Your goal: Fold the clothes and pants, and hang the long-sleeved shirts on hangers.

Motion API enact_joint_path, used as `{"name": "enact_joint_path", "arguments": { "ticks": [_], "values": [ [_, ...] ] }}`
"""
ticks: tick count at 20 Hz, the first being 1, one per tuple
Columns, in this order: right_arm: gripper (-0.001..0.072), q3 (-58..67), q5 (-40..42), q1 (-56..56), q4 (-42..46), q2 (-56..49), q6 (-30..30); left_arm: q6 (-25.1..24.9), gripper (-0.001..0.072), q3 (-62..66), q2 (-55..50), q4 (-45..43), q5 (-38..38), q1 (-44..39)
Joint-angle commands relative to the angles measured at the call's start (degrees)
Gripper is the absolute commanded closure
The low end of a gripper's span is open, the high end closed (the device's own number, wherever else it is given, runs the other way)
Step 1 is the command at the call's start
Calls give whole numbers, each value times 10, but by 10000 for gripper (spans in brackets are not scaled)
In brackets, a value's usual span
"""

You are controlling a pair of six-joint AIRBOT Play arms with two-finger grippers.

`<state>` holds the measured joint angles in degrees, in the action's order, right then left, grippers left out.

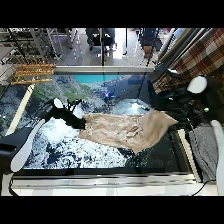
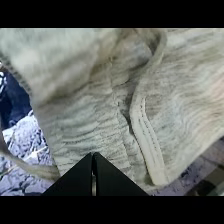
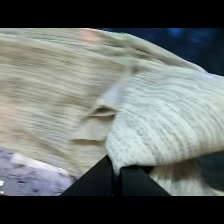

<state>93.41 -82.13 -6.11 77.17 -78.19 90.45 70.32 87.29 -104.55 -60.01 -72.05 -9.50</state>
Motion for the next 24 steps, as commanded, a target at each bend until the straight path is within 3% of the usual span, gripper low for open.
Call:
{"name": "enact_joint_path", "arguments": {
  "ticks": [1, 5, 8, 9, 10, 11, 15, 19, 21, 23, 24],
  "values": [
    [700, 25, 72, -151, -1, -36, 88, 0, 687, 16, 0, 0, -5, 17],
    [700, 26, 245, -285, -11, -153, 137, 0, 686, 70, 95, 3, -148, 98],
    [695, 55, 409, -348, -79, -255, 127, -1, 686, 70, 168, 4, -200, 141],
    [598, 83, 414, -358, -114, -284, 92, -1, 686, 70, 184, 4, -199, 148],
    [355, 116, 390, -360, -153, -306, 50, -1, 686, 70, 192, 4, -199, 151],
    [238, 147, 359, -354, -170, -313, 16, -1, 686, 70, 195, 4, -199, 151],
    [243, 243, 191, -244, -115, -275, 10, 0, 686, 69, 177, 5, -199, 133],
    [241, 186, 10, -87, -115, -204, 10, -3, 686, 68, 134, 5, -199, 85],
    [239, 121, -31, -36, -142, -179, -5, -14, 686, 68, 104, 4, -196, 52],
    [157, 56, -24, -26, -226, -168, -34, -18, 683, 68, 75, 4, -177, 23],
    [133, 30, -9, -35, -262, -169, -47, -17, 637, 68, 63, 4, -161, 12]
  ]
}}
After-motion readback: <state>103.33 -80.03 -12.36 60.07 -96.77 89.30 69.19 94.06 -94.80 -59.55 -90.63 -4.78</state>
